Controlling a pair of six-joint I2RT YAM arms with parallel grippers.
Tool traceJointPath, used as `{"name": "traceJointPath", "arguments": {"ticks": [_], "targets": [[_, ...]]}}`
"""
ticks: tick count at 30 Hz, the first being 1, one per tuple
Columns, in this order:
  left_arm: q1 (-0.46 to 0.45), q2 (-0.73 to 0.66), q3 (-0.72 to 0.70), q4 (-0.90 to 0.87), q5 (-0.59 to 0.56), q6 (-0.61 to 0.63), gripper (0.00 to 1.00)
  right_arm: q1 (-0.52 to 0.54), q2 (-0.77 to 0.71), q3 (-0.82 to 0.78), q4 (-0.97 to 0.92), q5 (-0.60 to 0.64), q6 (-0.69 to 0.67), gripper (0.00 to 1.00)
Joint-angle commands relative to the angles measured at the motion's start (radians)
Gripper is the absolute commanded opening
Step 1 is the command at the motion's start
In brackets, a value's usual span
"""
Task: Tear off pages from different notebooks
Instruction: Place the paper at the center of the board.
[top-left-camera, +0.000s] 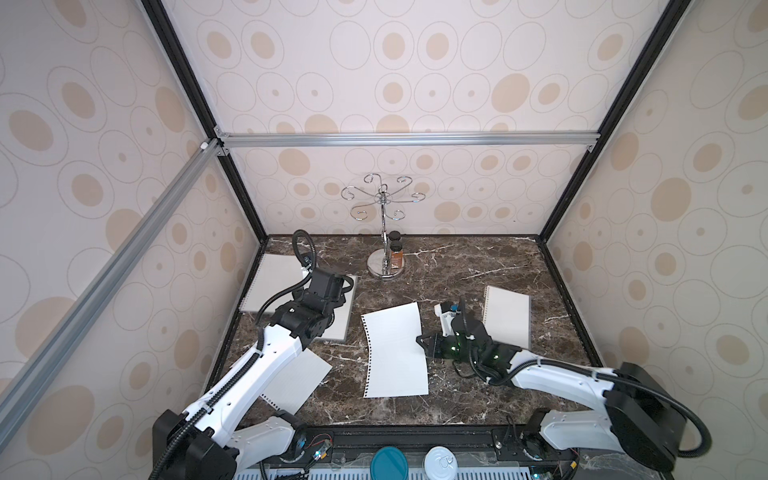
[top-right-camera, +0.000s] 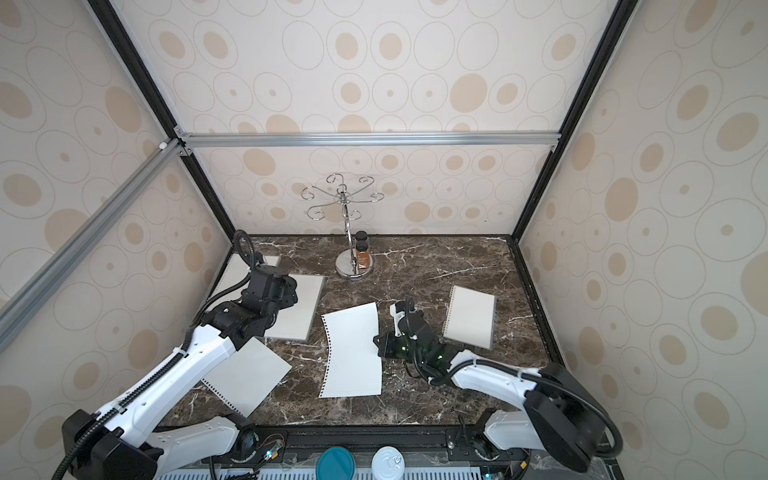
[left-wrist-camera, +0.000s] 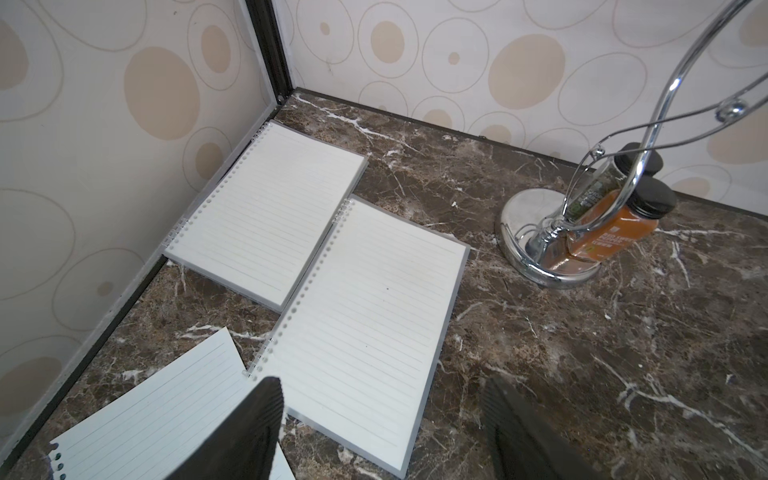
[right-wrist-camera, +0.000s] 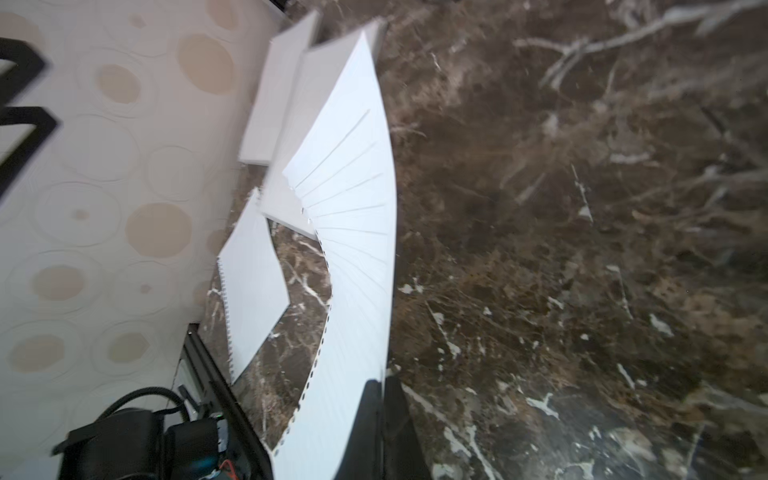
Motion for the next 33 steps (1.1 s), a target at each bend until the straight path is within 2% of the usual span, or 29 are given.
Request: {"name": "traceJointPath", "arguments": {"ticks": [1,4,13,16,20,23,26,29,33], "targets": [[0.009,-0.056,-0.009,-0.010,0.034,-0.018,0.81,0.003,0.119,0.013,0.132,-0.026,0.056,0.00],[0.012,-0.123,-0.044,0.019,0.057,-0.011,0.99,0.004,0.184,0.032,0.148,-0.026,0.055,0.00],[0.015,-0.261,-0.144,0.123,0.116,-0.005,1.00,0.031,0.245,0.057,0.121,-0.003,0.056,0.00],[0.016,-0.278,-0.151,0.119,0.129,-0.020,1.00,0.041,0.267,0.049,0.156,0.019,0.076,0.10],[0.016,-0.302,-0.153,0.124,0.169,0.003,1.00,0.042,0.269,0.059,0.154,0.033,0.067,0.34],[0.016,-0.318,-0.158,0.140,0.231,0.037,1.00,0.042,0.194,0.066,0.061,0.115,0.017,0.50],[0.016,-0.330,-0.163,0.153,0.268,0.047,1.00,0.037,0.086,0.077,-0.060,0.240,-0.034,0.62],[0.015,-0.334,-0.172,0.173,0.311,0.052,0.99,0.017,-0.027,0.080,-0.155,0.313,-0.093,0.68],[0.015,-0.324,-0.194,0.226,0.399,0.035,0.90,-0.022,-0.148,0.077,-0.262,0.374,-0.147,0.72]]}}
